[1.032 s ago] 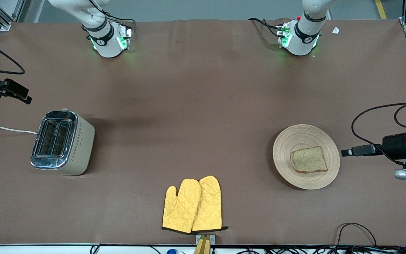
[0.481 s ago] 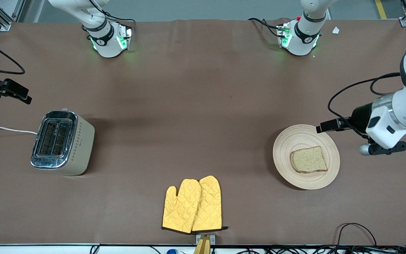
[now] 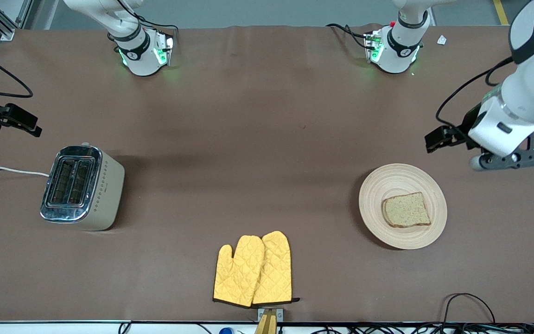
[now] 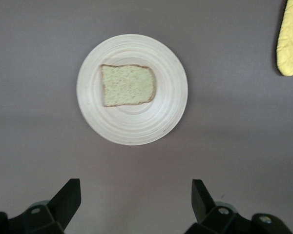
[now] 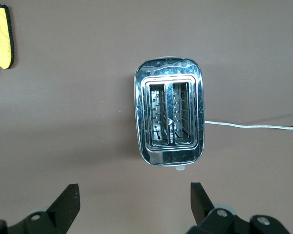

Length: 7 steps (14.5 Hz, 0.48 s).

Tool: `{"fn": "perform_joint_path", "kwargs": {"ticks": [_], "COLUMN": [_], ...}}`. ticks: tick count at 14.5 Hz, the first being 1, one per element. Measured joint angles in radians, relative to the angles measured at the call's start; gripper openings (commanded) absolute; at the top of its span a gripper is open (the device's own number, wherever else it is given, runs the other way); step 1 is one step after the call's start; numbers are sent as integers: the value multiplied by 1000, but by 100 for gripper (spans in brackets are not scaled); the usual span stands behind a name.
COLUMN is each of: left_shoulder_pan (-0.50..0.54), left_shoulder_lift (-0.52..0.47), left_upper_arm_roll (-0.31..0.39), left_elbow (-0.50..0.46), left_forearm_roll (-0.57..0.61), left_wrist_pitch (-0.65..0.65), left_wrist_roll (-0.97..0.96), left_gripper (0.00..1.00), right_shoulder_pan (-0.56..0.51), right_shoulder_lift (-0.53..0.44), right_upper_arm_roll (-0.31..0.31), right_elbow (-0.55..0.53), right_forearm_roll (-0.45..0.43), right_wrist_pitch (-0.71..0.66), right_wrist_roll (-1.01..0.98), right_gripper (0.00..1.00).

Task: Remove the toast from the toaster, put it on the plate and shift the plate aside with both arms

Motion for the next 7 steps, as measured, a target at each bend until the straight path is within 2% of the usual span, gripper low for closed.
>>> {"fn": "perform_joint_path", "kwargs": {"ticks": [3,5,7], "left_shoulder_pan": [-86,-126,-139], "left_shoulder_lift": [-93,-157,-227], "left_upper_arm_roll": [135,183,194], "left_elbow": [-75,-131,-196], "left_forearm_roll": [-3,-13,-40], "left_wrist_pitch": [-8,-13,-21], "left_wrist_roll": [61,101,117], "left_gripper": [100,100,100], "right_shoulder_pan": [-1,-1,-1], "right_shoulder_lift": [0,0,0], "right_upper_arm_roll": [-1,-1,0], "right_elbow": [0,0,0], "right_forearm_roll": [0,0,0], "right_wrist_pitch": [0,-1,-1], "right_wrist_roll": [0,0,0], "right_gripper": [100,100,100]}}
